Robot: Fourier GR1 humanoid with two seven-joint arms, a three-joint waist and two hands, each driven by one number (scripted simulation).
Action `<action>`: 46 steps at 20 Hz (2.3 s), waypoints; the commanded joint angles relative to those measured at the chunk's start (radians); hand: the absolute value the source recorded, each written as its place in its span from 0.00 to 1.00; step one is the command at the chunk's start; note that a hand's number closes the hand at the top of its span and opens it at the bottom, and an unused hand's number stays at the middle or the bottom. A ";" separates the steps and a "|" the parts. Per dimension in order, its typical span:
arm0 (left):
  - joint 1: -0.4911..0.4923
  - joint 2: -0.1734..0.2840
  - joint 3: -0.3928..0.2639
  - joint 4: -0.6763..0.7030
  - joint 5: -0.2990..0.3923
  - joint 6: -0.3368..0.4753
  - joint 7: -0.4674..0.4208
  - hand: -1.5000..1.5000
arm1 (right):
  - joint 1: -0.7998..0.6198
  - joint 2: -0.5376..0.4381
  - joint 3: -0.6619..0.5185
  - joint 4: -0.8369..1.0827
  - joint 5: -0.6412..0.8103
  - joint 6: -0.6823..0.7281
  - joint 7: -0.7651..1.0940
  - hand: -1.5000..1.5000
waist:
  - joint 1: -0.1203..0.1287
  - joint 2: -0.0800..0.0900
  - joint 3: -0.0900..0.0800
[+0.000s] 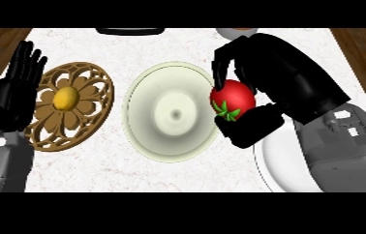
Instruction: Pick the tomato from the plate and place it in the bowl
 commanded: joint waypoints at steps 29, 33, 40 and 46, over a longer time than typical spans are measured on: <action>-0.045 -0.015 0.004 0.021 -0.018 0.021 0.013 0.50 | 0.111 0.259 -0.098 0.644 0.167 -0.821 -0.555 0.00 | -0.019 0.002 0.002; -0.013 0.003 0.031 0.050 -0.011 -0.006 -0.041 0.50 | 0.176 0.165 -0.216 0.586 0.072 -0.778 -0.614 0.00 | -0.023 0.000 0.002; 0.057 -0.018 0.013 -0.035 -0.008 -0.006 -0.007 0.50 | 0.335 -0.010 -0.411 0.515 -0.162 -0.565 -0.790 0.00 | -0.021 -0.002 0.003; -0.025 0.005 0.035 0.014 -0.004 0.002 0.017 0.50 | 0.412 -0.130 -0.543 0.598 -0.296 -0.368 -0.905 0.00 | -0.025 0.000 0.002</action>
